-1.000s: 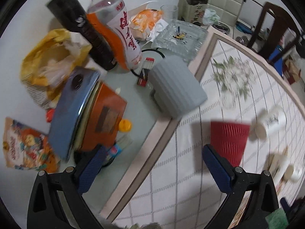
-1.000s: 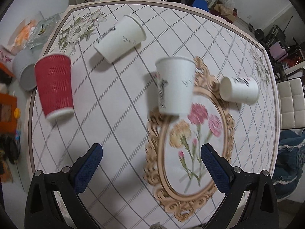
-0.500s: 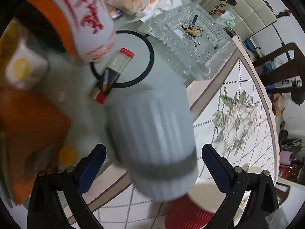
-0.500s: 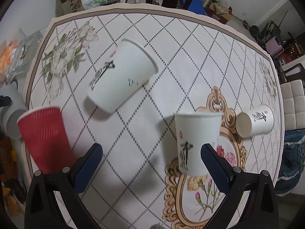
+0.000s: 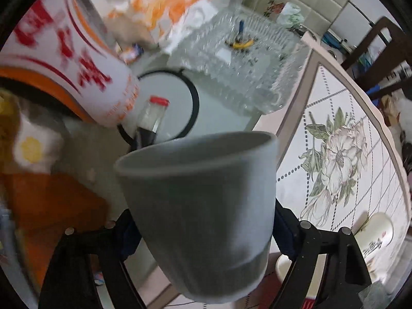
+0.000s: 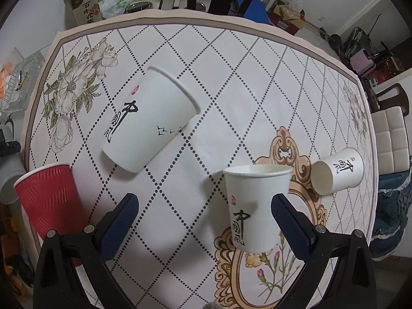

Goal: Flip cup upright
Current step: 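Close the left gripper around the grey mug's body, then lift the grey mug with the left gripper and rotate it upright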

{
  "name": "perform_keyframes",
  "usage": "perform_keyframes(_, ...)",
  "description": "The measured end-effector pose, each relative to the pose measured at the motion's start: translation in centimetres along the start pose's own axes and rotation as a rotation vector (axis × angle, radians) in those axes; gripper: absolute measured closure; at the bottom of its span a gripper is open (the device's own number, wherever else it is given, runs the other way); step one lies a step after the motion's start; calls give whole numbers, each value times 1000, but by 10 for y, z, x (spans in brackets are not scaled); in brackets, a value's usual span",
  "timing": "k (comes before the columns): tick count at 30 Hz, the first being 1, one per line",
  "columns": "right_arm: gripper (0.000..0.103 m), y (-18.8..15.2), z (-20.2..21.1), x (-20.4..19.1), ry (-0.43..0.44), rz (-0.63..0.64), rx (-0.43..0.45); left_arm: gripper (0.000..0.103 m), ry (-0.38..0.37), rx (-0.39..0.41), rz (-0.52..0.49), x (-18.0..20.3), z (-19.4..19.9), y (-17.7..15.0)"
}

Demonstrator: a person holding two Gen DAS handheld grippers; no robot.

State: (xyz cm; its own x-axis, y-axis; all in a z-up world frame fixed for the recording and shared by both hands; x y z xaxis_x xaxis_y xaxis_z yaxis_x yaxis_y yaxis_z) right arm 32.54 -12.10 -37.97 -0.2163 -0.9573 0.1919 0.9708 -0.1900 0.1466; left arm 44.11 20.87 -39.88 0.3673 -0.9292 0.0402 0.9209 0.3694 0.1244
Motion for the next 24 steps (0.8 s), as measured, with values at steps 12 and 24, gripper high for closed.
perform_keyframes(12,0,-34,34,42,10,-26,41,21,28,121,-163,3,91,-63)
perform_keyframes(24,0,-104,25,120,49,-60,-2,21,25,67,-362,80,108,-201)
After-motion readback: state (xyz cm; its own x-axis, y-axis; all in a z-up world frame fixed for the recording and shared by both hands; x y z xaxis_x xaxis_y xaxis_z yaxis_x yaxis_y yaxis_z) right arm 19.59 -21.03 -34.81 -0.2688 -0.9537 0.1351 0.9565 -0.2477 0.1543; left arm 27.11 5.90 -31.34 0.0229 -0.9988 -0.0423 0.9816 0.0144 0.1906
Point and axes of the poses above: each gripper's, at about its wrist camera, not at the fingertips, and z roughly against the way its jaws point, x to its right, y to its top, the point moved 7 cm from there along -z, roughly the way its jaws point, and after that the axes turned 2 degrees about z, right-handed, at the moved point
